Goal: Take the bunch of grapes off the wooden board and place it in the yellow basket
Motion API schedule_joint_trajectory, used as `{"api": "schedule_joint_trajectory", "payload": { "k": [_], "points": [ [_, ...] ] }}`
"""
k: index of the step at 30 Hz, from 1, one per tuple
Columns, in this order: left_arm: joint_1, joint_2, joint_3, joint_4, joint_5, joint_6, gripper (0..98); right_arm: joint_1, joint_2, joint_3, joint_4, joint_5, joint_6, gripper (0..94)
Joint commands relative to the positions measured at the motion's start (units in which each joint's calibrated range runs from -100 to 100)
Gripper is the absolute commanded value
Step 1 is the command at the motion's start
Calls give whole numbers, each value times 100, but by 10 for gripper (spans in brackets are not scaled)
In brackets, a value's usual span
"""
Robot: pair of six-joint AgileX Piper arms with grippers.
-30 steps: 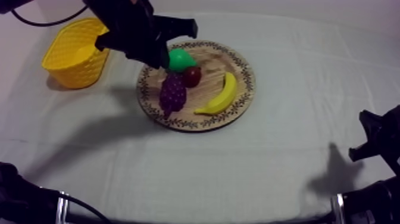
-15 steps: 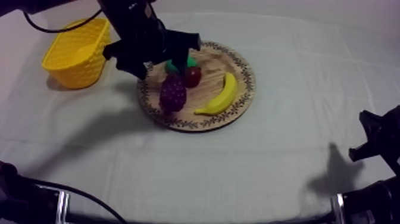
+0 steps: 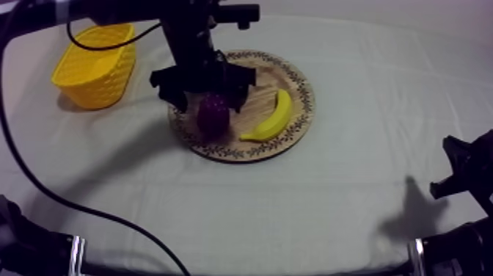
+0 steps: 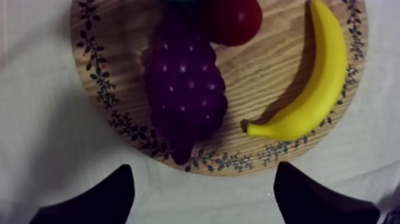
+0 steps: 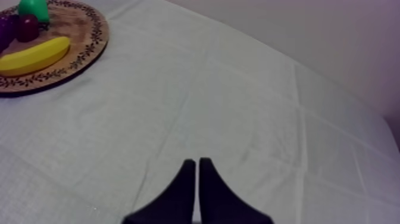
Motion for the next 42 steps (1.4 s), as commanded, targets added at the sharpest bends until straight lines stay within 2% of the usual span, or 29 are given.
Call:
{"api": "schedule_joint_trajectory", "payload": {
  "k": [1, 17, 21, 29, 42],
  "points": [
    [-19, 298, -61, 16, -41, -20, 881, -1, 0, 0, -1, -1, -2, 3],
    [-202, 1410, -633, 92, -197, -158, 867, -1, 0, 0, -1, -1, -2, 3],
    [-227, 1598, -745, 104, -186, -160, 779, -1, 0, 0, -1, -1, -2, 3],
    [-265, 1716, -799, 95, -141, -103, 522, -1, 0, 0, -1, -1, -2, 3],
    [-277, 266, -476, 52, -18, -354, 487, -1, 0, 0, -1, -1, -2, 3]
  ]
}}
